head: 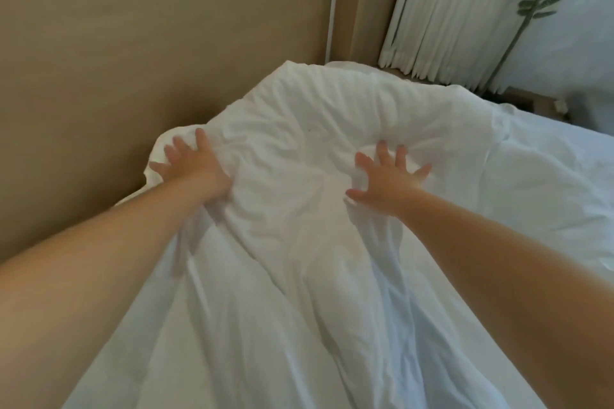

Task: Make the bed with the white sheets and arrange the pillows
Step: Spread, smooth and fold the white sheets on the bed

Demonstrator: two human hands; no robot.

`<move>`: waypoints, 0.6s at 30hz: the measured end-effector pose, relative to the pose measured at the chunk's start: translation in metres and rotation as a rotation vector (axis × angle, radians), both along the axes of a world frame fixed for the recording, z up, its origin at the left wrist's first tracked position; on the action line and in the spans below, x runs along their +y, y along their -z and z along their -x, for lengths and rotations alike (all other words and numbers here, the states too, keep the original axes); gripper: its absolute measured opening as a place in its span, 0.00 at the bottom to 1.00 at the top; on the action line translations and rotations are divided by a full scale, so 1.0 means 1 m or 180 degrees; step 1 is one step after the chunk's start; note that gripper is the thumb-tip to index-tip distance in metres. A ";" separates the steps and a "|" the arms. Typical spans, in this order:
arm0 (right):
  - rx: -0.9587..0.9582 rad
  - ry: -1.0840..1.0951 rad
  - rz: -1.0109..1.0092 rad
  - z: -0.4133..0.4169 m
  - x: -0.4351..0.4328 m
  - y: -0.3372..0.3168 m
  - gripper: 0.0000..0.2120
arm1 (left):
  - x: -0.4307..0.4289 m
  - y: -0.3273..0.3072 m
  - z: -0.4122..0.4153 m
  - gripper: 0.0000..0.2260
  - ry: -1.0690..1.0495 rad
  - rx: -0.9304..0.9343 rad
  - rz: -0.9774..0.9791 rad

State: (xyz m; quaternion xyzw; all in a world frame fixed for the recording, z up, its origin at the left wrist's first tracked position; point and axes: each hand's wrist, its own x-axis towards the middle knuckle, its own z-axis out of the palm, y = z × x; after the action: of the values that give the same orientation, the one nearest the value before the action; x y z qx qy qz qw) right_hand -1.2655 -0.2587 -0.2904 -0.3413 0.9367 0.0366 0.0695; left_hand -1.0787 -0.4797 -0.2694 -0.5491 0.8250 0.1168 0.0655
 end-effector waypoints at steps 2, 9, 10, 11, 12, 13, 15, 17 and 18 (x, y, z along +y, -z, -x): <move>0.0810 -0.0135 0.0292 0.015 0.011 -0.004 0.34 | 0.025 0.007 0.020 0.32 0.0736 0.0456 0.0539; 0.0098 0.0898 0.1016 0.119 0.076 -0.045 0.53 | 0.035 -0.043 0.138 0.40 0.1870 0.0994 0.1228; -0.0607 0.0888 0.1019 0.133 0.089 -0.051 0.57 | 0.030 -0.048 0.153 0.44 0.1898 0.0815 0.1118; -0.1091 0.0845 0.0741 0.141 0.101 -0.054 0.59 | 0.022 -0.047 0.165 0.48 0.1903 0.0581 0.0939; -0.1360 0.0835 0.0292 0.146 0.113 -0.052 0.60 | 0.015 -0.039 0.174 0.52 0.1907 0.0299 0.0669; -0.1474 0.0863 -0.0147 0.146 0.124 -0.044 0.61 | 0.011 -0.027 0.180 0.56 0.1938 0.0047 0.0373; -0.1643 0.0894 -0.0514 0.135 0.138 -0.016 0.64 | 0.021 0.009 0.178 0.61 0.1942 -0.0290 -0.0157; -0.1776 0.0628 -0.0407 0.124 0.148 0.022 0.64 | 0.041 0.042 0.171 0.50 0.1841 -0.0290 -0.0361; -0.1715 0.0463 -0.0338 0.124 0.150 0.034 0.58 | 0.045 0.052 0.171 0.37 0.1795 -0.0160 -0.0225</move>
State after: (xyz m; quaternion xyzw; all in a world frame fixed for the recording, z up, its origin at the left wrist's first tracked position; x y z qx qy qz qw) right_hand -1.3900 -0.1091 -0.3239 -0.2665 0.9032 -0.0115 0.3362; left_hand -1.2495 -0.4348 -0.3213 -0.2981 0.9386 0.1090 0.1349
